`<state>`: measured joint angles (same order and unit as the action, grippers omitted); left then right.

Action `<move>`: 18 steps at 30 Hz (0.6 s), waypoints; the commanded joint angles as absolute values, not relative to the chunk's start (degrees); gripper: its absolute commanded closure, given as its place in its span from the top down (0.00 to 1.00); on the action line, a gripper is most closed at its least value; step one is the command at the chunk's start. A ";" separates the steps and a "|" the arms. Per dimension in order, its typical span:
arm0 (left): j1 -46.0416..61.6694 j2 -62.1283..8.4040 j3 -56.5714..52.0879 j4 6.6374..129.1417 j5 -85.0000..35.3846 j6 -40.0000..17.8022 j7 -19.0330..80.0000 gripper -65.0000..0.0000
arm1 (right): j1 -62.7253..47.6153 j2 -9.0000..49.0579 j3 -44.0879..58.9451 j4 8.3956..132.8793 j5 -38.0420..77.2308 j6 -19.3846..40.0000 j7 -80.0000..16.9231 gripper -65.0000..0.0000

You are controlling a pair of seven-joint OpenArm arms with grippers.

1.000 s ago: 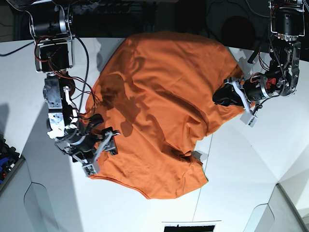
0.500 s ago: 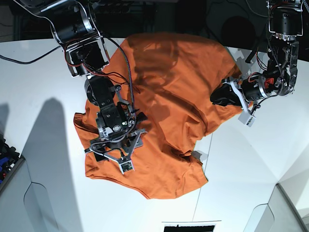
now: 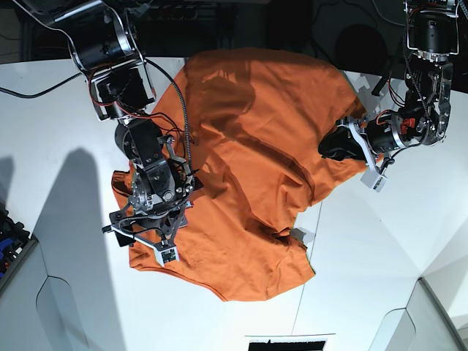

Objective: Layout the t-shirt on the table in an organized manner, then fold the t-shirt properly
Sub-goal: 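Pull the shirt hem with the right gripper away from the left gripper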

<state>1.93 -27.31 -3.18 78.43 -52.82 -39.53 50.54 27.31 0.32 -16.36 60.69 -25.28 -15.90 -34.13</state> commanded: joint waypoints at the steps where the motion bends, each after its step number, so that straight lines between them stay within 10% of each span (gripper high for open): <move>1: 1.30 -28.12 -3.44 79.22 -53.36 -40.00 50.43 0.32 | 28.99 0.40 -16.29 61.65 -25.19 -16.51 -33.19 0.64; 5: 1.30 -28.10 -3.44 79.22 -53.36 -40.00 50.43 0.32 | 28.99 1.52 -16.01 61.65 -23.73 -16.56 -33.19 0.63; 14: 2.09 -28.12 -3.44 79.22 -52.95 -40.00 50.43 0.32 | 28.69 5.10 -14.59 61.65 -22.98 -14.79 -33.23 0.00; 18: 3.03 -28.10 -3.44 79.22 -52.95 -40.00 50.39 0.32 | 28.71 7.27 -12.86 61.65 -23.62 -16.78 -33.26 0.00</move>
<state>3.25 -27.31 -3.18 78.50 -53.30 -39.72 49.84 27.14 6.90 -13.17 60.71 -22.46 -15.53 -34.11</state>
